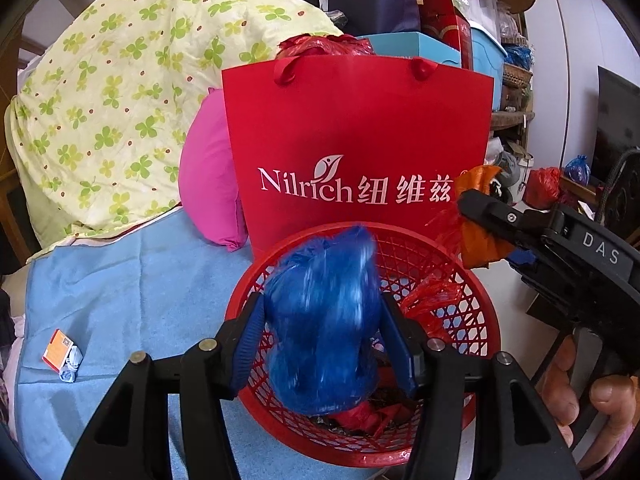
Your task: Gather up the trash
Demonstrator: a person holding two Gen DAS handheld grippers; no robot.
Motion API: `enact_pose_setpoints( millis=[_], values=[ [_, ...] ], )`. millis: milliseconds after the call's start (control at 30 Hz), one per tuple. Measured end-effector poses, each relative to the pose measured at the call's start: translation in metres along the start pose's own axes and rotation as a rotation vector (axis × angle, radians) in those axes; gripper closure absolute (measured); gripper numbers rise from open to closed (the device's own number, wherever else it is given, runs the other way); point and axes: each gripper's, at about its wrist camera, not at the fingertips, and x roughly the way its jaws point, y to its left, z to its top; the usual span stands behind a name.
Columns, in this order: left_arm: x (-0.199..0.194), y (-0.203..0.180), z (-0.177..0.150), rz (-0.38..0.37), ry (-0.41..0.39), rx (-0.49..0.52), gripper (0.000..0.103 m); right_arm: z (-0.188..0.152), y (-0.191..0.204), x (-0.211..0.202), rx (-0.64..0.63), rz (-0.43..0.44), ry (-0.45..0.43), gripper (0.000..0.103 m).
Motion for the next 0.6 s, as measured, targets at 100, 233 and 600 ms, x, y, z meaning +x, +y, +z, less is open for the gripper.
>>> enact_pose_setpoints(
  millis=[100, 233, 600],
  values=[
    [0.000, 0.003, -0.002, -0.001, -0.001, -0.007, 0.041, -0.002, -0.001, 0.003, 0.010, -0.006, 0.018, 0.052],
    [-0.003, 0.006, -0.004, 0.002, -0.009, -0.010, 0.039, -0.003, 0.000, 0.000, 0.008, -0.005, -0.006, 0.042],
    [-0.022, 0.018, -0.013, 0.110, -0.032, 0.030, 0.036, -0.007, 0.019, 0.002, -0.061, -0.025, -0.027, 0.042]
  ],
)
